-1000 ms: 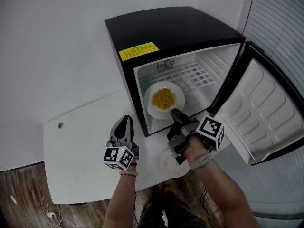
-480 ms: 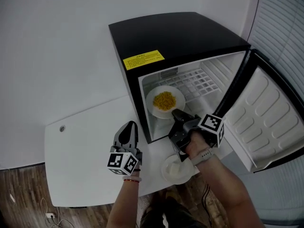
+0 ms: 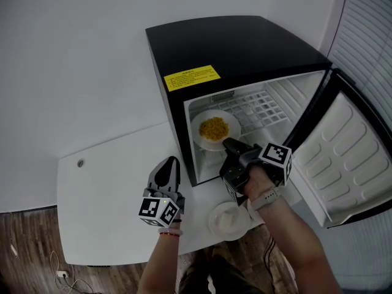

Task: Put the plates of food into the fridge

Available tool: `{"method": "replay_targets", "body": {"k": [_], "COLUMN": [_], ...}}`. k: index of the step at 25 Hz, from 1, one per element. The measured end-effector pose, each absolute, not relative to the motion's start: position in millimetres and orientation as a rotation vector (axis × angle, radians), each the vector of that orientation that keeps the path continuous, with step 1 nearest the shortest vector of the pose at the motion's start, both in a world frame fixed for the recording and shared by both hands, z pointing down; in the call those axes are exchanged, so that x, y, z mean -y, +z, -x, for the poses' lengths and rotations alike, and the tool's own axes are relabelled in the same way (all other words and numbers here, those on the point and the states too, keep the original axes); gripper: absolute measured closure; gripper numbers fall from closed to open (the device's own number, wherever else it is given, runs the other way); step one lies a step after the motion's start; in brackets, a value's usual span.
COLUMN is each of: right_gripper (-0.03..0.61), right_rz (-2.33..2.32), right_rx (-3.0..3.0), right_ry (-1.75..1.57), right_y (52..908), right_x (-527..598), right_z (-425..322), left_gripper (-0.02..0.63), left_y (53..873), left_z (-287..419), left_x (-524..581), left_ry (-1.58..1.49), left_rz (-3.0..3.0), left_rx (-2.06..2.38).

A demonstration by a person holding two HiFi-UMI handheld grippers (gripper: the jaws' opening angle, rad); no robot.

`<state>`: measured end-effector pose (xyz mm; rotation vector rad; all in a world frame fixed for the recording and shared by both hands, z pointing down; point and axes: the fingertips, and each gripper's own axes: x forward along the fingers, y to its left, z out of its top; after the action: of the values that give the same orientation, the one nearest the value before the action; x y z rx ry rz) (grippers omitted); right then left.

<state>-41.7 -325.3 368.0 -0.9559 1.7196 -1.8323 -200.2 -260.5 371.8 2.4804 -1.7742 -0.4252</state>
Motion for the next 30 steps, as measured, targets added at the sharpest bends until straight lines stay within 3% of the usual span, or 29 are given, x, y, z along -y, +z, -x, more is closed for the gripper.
{"method": "replay_targets", "body": {"k": [5, 6, 7, 12, 30], "right_gripper": [0.553, 0.538, 0.477, 0.423, 0.420], "right_rz": [0.952, 0.964, 0.976, 0.951, 1.155], "right_rx": [-1.777, -1.796, -1.816, -1.907, -2.376], "right_ry": [-1.806, -1.798, -1.788, -1.709, -1.246], "right_y": [368, 369, 370, 364, 379], "right_x": [327, 327, 326, 322, 253], "right_z": [47, 47, 47, 48, 14], "left_gripper": [0.607, 0.607, 0.607, 0.607, 0.607], "left_y": [374, 374, 374, 378, 380], "left_z": [202, 202, 202, 204, 197], "left_x": [260, 260, 260, 258, 228], "left_ry": [-0.436, -0.437, -0.437, -0.431, -0.395], "left_rz": [-2.473, -2.473, -2.474, -2.471, -2.509], "left_rx": [1.769, 1.767, 1.766, 1.760, 1.674]}}
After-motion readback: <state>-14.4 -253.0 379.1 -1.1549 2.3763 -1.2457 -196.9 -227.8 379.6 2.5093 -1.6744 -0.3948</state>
